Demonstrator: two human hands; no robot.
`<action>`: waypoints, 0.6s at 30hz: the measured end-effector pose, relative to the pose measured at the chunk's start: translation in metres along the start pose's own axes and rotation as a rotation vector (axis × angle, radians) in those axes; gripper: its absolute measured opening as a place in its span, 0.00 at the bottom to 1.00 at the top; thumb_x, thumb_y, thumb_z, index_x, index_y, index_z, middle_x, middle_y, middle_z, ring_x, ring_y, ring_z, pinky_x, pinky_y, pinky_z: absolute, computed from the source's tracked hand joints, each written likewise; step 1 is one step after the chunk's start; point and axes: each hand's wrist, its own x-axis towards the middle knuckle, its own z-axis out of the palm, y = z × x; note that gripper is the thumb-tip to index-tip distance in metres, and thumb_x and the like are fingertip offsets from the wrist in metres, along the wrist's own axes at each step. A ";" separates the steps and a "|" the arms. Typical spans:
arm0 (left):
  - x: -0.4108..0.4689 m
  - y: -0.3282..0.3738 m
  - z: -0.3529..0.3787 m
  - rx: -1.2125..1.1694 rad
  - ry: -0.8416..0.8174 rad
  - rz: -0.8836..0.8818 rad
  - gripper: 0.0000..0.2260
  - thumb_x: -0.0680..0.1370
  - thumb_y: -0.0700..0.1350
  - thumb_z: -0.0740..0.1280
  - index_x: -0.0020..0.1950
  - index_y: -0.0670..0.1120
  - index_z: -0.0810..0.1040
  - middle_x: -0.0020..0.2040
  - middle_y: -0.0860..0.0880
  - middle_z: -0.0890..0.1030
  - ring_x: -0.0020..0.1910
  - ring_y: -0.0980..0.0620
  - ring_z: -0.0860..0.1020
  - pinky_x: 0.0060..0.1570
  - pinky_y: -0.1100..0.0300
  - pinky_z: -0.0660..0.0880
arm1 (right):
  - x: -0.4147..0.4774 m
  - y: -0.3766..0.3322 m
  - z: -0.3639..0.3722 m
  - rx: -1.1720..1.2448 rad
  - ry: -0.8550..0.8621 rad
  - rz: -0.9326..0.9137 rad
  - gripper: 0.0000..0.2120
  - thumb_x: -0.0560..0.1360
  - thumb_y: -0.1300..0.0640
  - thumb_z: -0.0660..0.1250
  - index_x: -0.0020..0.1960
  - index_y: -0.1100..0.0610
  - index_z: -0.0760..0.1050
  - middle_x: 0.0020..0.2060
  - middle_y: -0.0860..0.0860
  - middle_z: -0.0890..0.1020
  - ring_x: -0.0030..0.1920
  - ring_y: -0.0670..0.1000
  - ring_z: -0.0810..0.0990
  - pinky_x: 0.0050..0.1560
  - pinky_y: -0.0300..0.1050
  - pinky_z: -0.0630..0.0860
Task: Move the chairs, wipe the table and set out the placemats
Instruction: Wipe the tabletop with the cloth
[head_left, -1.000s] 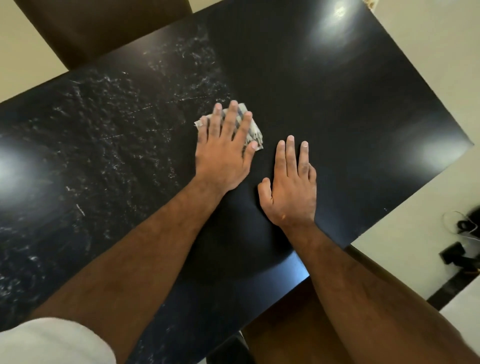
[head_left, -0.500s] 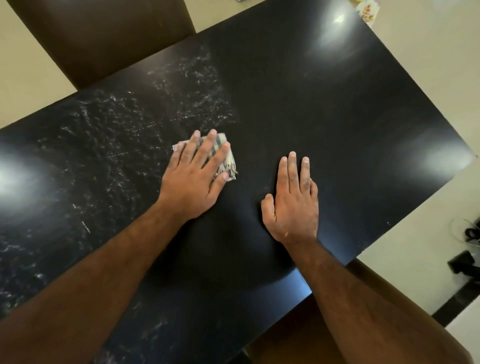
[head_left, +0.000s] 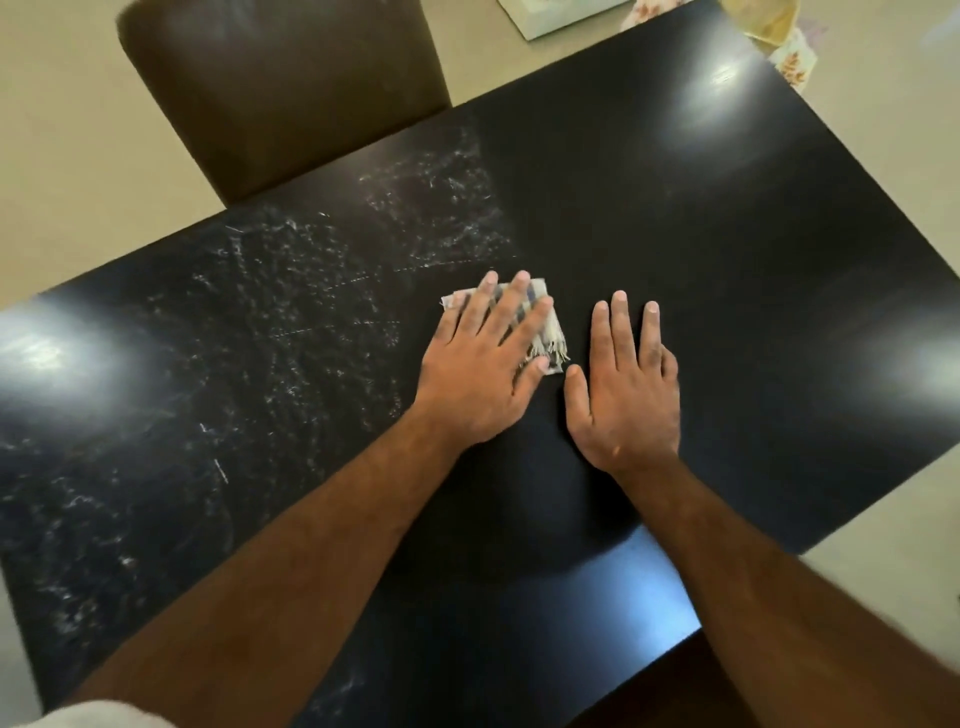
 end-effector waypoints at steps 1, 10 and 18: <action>-0.001 -0.010 -0.001 -0.004 -0.005 -0.032 0.32 0.88 0.63 0.49 0.90 0.55 0.49 0.91 0.48 0.47 0.89 0.42 0.47 0.85 0.38 0.52 | 0.005 -0.001 0.000 -0.001 0.003 -0.004 0.38 0.85 0.41 0.54 0.89 0.58 0.53 0.89 0.56 0.52 0.89 0.63 0.47 0.80 0.65 0.64; 0.061 -0.069 -0.014 -0.028 -0.018 -0.267 0.32 0.87 0.63 0.49 0.90 0.56 0.48 0.91 0.48 0.46 0.89 0.40 0.45 0.86 0.37 0.46 | 0.011 -0.002 0.003 0.000 0.015 0.004 0.38 0.85 0.41 0.54 0.89 0.58 0.52 0.90 0.55 0.51 0.89 0.62 0.46 0.81 0.63 0.63; 0.048 -0.023 -0.009 -0.016 -0.036 -0.021 0.32 0.87 0.63 0.50 0.90 0.55 0.49 0.91 0.47 0.47 0.89 0.40 0.47 0.85 0.35 0.52 | 0.012 0.000 0.002 0.003 0.000 -0.005 0.38 0.85 0.40 0.52 0.89 0.58 0.52 0.90 0.55 0.51 0.89 0.62 0.46 0.81 0.64 0.63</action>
